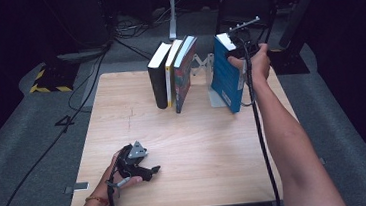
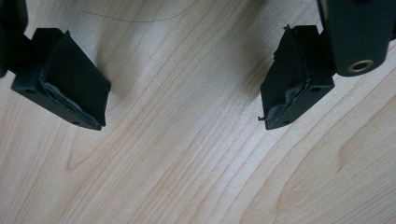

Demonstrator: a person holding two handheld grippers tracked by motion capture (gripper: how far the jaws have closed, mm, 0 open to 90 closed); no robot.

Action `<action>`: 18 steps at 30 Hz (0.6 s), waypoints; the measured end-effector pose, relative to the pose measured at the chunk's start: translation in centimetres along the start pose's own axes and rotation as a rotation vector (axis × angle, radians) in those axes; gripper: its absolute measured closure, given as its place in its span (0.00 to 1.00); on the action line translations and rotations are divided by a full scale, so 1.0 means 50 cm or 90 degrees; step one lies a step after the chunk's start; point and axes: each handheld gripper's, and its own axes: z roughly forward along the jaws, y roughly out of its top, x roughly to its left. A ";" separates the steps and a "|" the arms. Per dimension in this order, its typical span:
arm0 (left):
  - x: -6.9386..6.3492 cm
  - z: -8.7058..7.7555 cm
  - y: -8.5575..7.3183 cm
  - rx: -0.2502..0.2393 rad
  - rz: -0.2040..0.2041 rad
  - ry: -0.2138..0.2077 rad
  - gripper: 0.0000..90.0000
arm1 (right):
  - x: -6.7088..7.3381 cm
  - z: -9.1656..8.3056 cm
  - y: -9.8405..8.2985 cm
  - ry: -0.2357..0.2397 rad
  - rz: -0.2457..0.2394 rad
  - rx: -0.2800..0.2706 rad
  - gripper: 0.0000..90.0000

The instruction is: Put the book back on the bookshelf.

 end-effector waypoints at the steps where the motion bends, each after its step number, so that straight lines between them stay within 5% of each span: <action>1: 0.000 0.000 0.000 0.000 0.000 -0.001 0.17 | -0.001 0.003 0.001 -0.006 0.005 -0.004 0.67; 5: -0.001 -0.001 -0.001 0.000 0.002 -0.003 0.17 | -0.007 0.014 -0.002 -0.011 0.034 -0.009 0.67; 18: -0.001 -0.001 -0.001 0.000 0.001 -0.002 0.17 | -0.006 0.024 -0.027 0.010 0.034 -0.020 0.66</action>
